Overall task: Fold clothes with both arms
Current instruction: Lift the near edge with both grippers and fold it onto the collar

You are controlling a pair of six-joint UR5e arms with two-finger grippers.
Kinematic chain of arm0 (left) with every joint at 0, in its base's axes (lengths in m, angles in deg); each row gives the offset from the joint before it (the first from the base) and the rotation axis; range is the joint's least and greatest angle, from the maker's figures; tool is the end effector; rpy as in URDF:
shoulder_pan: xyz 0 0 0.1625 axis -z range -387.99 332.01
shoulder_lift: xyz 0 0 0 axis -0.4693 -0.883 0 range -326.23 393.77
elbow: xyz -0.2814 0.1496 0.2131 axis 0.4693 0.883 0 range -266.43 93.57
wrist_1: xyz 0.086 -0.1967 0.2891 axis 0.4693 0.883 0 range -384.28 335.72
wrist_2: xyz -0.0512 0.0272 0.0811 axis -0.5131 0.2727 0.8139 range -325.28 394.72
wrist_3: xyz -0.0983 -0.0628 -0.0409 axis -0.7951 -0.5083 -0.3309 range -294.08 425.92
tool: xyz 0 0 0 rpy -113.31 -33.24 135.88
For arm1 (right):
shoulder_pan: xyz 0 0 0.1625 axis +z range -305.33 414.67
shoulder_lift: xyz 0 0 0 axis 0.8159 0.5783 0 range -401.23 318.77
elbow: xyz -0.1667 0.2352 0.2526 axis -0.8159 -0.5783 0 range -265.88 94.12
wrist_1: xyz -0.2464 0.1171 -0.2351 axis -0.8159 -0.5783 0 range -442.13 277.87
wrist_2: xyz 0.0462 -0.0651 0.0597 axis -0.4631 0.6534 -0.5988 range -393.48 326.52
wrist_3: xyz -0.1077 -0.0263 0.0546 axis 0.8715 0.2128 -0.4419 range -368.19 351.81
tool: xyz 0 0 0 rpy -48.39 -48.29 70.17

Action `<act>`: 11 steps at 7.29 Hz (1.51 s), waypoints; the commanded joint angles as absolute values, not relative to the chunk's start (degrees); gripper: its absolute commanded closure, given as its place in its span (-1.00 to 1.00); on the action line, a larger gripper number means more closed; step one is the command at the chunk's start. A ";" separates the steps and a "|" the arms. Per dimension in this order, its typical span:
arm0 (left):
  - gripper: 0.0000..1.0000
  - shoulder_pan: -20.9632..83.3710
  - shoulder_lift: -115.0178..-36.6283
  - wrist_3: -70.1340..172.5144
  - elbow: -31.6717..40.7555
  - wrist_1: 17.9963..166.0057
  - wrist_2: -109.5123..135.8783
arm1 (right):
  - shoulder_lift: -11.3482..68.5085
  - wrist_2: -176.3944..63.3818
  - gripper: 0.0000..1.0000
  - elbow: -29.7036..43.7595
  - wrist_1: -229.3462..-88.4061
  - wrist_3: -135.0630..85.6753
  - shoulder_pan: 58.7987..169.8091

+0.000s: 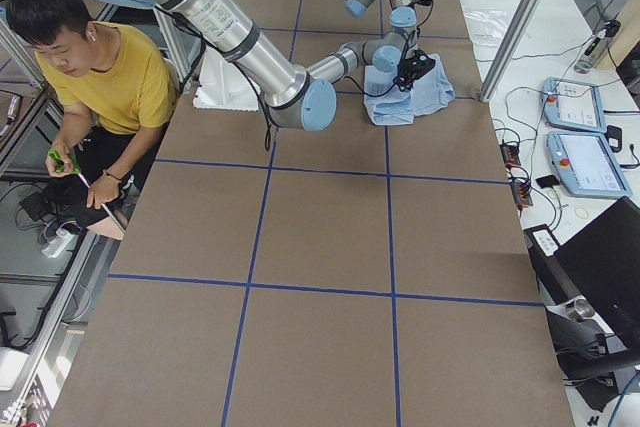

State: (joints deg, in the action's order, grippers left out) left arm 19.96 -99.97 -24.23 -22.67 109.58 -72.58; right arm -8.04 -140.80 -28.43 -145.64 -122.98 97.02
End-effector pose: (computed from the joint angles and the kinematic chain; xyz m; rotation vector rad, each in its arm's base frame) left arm 0.4209 -0.6108 0.3080 0.1842 1.0984 -0.5913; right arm -0.5116 -0.5969 0.2323 -0.1508 -0.9499 0.9510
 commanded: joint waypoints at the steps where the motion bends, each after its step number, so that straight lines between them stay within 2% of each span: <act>1: 1.00 20.00 -101.31 -23.82 -25.24 110.80 -70.76 | -9.93 -140.54 1.00 -32.51 -144.18 -122.10 97.65; 3: 1.00 20.00 -101.49 -22.59 -27.18 113.35 -68.82 | -11.86 -140.45 1.00 -36.47 -142.60 -121.05 97.83; 4: 0.52 20.00 -101.49 -22.59 -27.36 113.36 -68.21 | -12.48 -140.27 1.00 -37.62 -142.42 -120.61 98.00; 5: -0.24 20.00 -101.58 -22.50 -27.80 113.45 -68.03 | -12.92 -140.01 -0.04 -39.37 -141.38 -120.60 98.26; 6: -0.54 20.08 -101.58 -21.28 -27.98 113.79 -67.94 | -13.71 -139.40 -0.99 -40.25 -141.28 -120.43 98.53; 7: -0.68 21.04 -101.58 -20.74 -27.98 114.15 -68.03 | -14.33 -139.39 -1.00 -40.26 -141.37 -119.82 99.14; 10: -0.69 23.33 -101.49 -20.30 -27.37 115.20 -69.60 | -14.25 -143.07 -1.00 -40.79 -141.45 -114.11 103.09; 11: -0.69 25.95 -100.45 -16.38 -25.10 114.77 -74.92 | -14.07 -146.13 -1.00 -40.27 -141.89 -112.19 104.41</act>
